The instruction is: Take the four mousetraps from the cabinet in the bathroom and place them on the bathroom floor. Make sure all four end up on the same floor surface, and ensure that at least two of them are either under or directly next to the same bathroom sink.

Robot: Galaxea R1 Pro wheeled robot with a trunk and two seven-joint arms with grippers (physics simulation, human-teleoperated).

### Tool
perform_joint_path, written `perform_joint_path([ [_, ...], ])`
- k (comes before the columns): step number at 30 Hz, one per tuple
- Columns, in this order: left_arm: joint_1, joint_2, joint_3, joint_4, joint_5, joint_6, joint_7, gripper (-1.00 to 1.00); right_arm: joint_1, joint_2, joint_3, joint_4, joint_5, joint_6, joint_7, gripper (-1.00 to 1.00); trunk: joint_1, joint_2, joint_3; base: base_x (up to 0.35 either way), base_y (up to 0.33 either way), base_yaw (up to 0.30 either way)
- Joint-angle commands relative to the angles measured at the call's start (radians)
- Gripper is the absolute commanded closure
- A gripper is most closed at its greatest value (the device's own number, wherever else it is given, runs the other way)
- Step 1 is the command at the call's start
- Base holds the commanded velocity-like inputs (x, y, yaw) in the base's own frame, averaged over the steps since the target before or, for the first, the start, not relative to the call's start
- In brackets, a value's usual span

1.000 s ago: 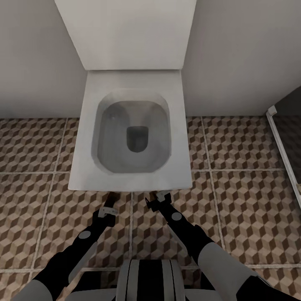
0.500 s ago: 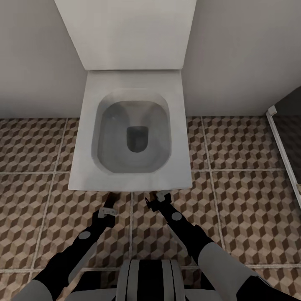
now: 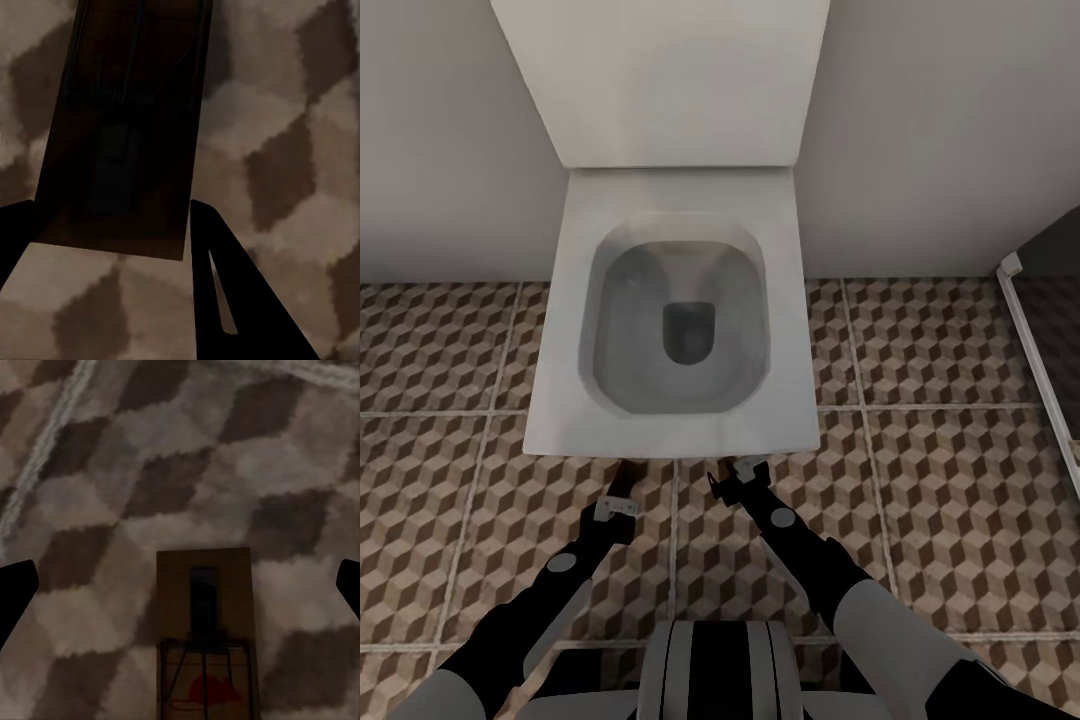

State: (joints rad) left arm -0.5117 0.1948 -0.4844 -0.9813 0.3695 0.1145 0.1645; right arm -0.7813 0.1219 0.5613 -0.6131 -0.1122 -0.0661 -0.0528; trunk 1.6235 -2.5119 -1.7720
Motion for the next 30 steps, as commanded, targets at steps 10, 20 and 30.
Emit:
perform_joint_path([
  [10,-0.001,0.002,-0.007,-0.001,0.005,0.004,0.012,-1.0,-0.001,0.0,0.006,0.001,-0.011,-0.004,-0.006,-1.0,0.0,0.0,0.0,0.0,0.0,0.0],
  [20,-0.001,0.002,-0.005,0.0,0.005,0.004,0.012,-1.0,-0.001,-0.001,0.006,0.001,-0.011,-0.004,-0.005,-1.0,0.0,0.0,0.0,0.0,0.0,0.0],
  [30,-0.001,0.002,-0.005,0.005,0.005,0.004,0.012,-1.0,-0.001,-0.001,0.006,0.001,-0.011,-0.004,-0.004,-1.0,0.0,0.0,0.0,-0.075,0.0,0.0],
])
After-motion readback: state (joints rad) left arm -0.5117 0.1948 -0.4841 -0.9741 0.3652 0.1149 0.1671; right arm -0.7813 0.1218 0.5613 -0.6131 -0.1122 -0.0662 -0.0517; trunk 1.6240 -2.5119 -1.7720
